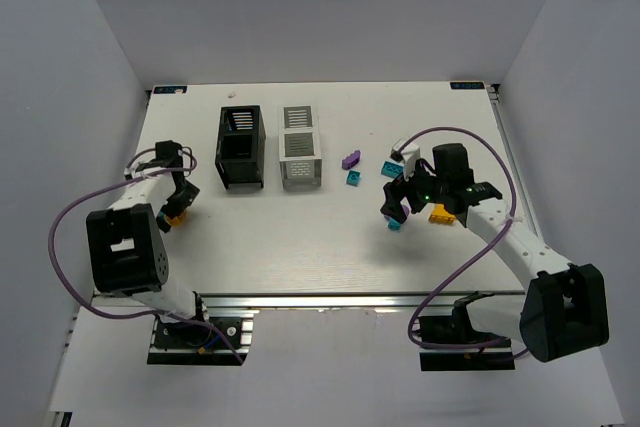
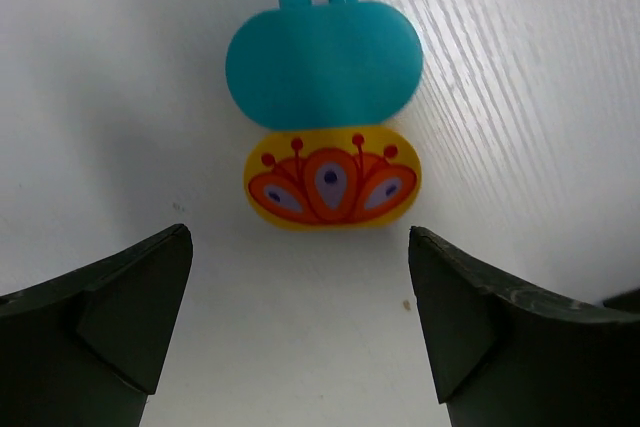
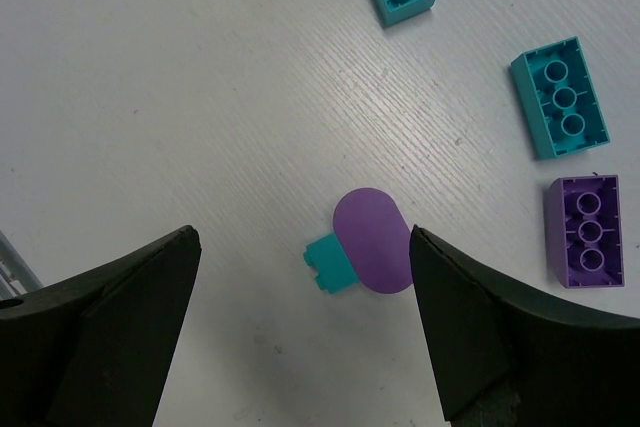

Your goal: Sort the legos into containers by color

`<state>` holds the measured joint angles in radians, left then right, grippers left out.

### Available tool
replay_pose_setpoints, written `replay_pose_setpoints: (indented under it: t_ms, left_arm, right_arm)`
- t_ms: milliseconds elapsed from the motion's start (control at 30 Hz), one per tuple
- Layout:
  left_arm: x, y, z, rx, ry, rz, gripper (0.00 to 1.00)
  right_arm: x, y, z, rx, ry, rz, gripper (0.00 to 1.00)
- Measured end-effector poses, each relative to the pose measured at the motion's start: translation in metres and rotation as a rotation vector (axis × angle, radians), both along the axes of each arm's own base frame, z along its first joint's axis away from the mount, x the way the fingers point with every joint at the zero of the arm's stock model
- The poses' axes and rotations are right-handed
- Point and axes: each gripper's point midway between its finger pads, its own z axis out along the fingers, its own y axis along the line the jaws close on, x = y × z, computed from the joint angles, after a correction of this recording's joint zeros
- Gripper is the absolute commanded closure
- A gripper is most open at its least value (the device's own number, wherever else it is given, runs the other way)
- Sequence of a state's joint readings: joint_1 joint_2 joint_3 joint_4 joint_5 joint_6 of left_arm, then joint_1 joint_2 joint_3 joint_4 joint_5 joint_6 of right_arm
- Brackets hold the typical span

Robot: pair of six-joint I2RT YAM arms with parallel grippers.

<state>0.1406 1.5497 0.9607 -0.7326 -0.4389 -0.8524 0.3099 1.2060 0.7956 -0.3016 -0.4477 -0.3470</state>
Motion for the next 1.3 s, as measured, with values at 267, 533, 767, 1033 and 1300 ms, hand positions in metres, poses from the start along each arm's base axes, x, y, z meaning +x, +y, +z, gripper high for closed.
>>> replay_pose_setpoints:
  t_ms: [267, 533, 767, 1033, 1300]
  left_arm:
    - [0.014, 0.014, -0.024, -0.011, 0.044, -0.002, 0.04]
    - [0.029, 0.015, -0.030, -0.020, 0.007, -0.013, 0.22]
    - [0.035, 0.019, -0.031, -0.023, -0.032, -0.004, 0.46]
    - [0.036, 0.014, -0.029, -0.046, -0.077, -0.018, 0.79]
    - [0.017, -0.032, -0.011, -0.232, -0.199, -0.130, 0.92]
  right_arm:
    - [0.006, 0.002, 0.001, 0.003, -0.010, 0.000, 0.11]
    - [0.006, 0.002, 0.002, 0.001, -0.012, -0.001, 0.11]
    - [0.008, 0.001, 0.003, -0.012, -0.030, 0.015, 0.11]
    - [0.007, 0.000, 0.003, -0.024, -0.043, 0.035, 0.11]
    - [-0.005, 0.006, 0.002, 0.000, -0.011, 0.095, 0.32]
